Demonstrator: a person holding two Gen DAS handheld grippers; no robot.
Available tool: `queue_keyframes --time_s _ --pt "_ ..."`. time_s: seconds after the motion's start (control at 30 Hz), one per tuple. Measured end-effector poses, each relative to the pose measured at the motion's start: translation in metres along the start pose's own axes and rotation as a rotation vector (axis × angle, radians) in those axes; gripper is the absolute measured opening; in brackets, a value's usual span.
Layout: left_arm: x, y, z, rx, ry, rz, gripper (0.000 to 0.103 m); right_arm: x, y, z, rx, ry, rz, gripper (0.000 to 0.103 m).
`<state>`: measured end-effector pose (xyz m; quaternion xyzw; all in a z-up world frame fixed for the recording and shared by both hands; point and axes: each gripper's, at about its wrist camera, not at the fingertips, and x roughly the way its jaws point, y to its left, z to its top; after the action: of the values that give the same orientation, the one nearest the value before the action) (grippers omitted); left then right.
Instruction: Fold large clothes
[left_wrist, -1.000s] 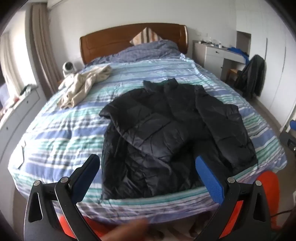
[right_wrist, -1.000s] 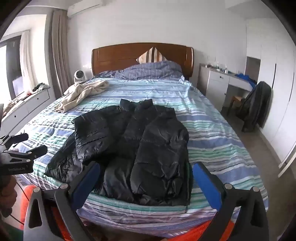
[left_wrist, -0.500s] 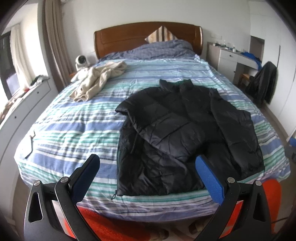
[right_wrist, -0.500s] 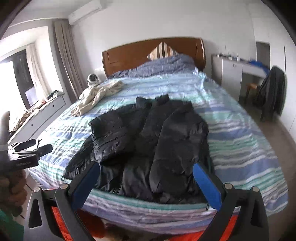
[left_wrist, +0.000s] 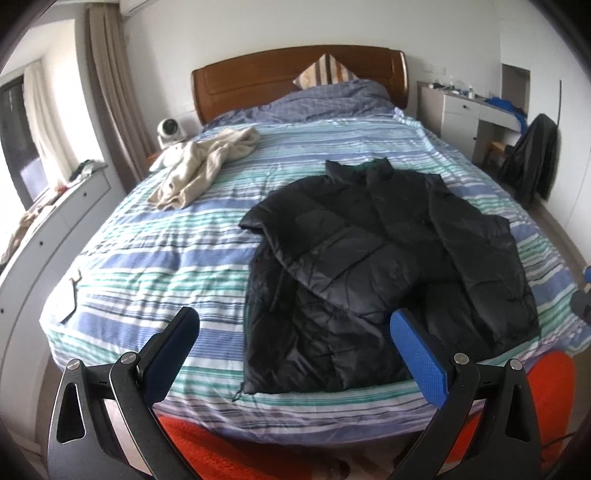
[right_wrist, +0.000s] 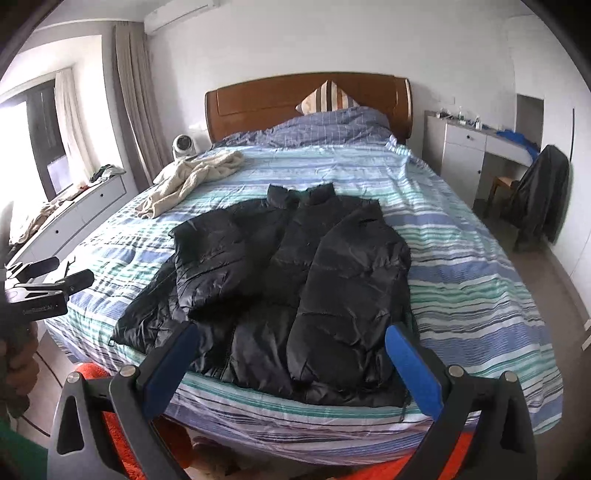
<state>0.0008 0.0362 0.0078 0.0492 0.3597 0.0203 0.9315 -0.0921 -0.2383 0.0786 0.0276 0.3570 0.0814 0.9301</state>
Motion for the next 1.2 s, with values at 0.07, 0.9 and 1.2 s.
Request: queue_keyframes --time_s 0.07,0.9,1.2 --pt "0.002 -0.003 -0.002 0.009 0.007 0.009 0.103 0.005 0.001 -0.002 -0.002 0.032 -0.009 0.102" --pt "0.014 -0.013 -0.004 0.005 0.053 -0.032 0.103 0.014 0.009 -0.004 -0.038 0.062 -0.123 0.102" --pt "0.012 -0.013 -0.003 0.004 0.037 -0.035 0.103 0.012 0.013 -0.006 -0.054 0.060 -0.121 0.102"
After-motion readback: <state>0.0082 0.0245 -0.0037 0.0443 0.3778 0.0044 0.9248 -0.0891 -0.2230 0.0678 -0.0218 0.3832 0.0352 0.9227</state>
